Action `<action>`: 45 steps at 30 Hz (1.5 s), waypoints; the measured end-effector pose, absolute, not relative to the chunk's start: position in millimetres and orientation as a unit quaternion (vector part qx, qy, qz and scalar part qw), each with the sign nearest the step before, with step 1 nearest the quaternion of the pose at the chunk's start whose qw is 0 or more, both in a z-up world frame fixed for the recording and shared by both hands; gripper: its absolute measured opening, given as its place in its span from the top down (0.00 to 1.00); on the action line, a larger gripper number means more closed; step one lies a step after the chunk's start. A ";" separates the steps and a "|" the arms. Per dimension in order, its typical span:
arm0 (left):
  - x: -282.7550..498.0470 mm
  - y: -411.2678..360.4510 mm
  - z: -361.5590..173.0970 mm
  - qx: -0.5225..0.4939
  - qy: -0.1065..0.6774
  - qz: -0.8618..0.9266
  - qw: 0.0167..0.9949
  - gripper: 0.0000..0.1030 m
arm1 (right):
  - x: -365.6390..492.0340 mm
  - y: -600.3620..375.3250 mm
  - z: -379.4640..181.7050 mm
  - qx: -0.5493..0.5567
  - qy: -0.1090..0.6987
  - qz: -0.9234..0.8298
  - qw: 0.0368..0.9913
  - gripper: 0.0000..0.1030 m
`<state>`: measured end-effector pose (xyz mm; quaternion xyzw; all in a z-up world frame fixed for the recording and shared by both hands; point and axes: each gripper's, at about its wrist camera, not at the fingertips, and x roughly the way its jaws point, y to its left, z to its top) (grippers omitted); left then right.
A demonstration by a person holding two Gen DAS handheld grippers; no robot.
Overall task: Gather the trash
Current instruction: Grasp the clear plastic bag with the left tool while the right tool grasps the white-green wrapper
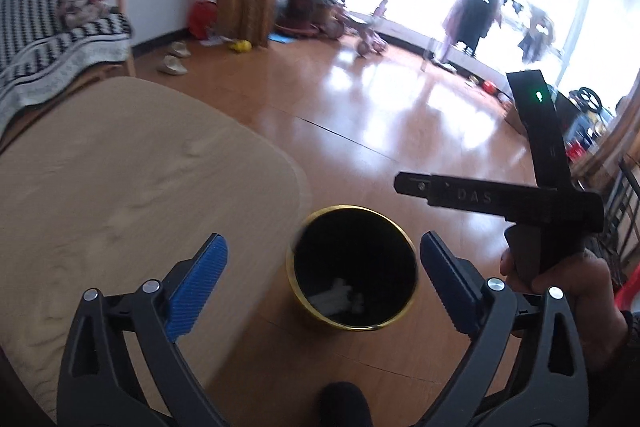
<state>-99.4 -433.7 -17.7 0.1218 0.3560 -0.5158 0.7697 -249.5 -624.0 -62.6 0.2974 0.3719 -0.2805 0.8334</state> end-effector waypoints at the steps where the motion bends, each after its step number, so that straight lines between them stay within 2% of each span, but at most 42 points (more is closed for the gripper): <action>1: -91.3 -416.5 -10.7 0.113 0.354 -0.502 0.781 0.08 | -238.4 -611.9 -57.3 0.289 0.371 -0.267 0.841 0.19; 12: 6.9 -185.6 27.0 0.022 0.369 -0.291 0.883 0.08 | -77.7 -413.1 -5.7 0.215 0.393 -0.049 0.893 0.18; 19: 46.0 -61.3 14.9 0.013 0.386 -0.183 0.904 0.08 | -11.4 -304.2 -0.8 0.168 0.416 0.036 0.893 0.18; 24: 63.6 -27.4 -3.1 0.024 0.403 -0.158 0.901 0.08 | 15.9 -260.1 -10.9 0.136 0.434 0.060 0.889 0.18; 34: 94.5 -36.8 -42.0 0.043 0.422 -0.146 0.894 0.09 | 46.6 -227.2 -34.9 0.111 0.462 0.076 0.877 0.18; 36: 97.9 -34.8 -41.0 0.042 0.418 -0.152 0.895 0.27 | 48.4 -225.5 -37.5 0.108 0.465 0.079 0.875 0.18; 37: 97.9 -34.4 -39.5 0.038 0.419 -0.156 0.894 0.47 | 49.6 -224.3 -38.8 0.106 0.466 0.081 0.875 0.18; 38: 97.7 -33.5 -38.3 0.031 0.423 -0.161 0.891 0.60 | 50.5 -223.2 -39.8 0.104 0.467 0.082 0.874 0.18; 41: 94.1 -31.6 -31.8 0.022 0.421 -0.167 0.891 0.76 | 53.6 -217.5 -42.1 0.095 0.471 0.091 0.872 0.18; 45: 88.2 -22.3 -18.7 0.011 0.415 -0.166 0.894 0.82 | 58.5 -208.3 -45.2 0.084 0.472 0.100 0.872 0.18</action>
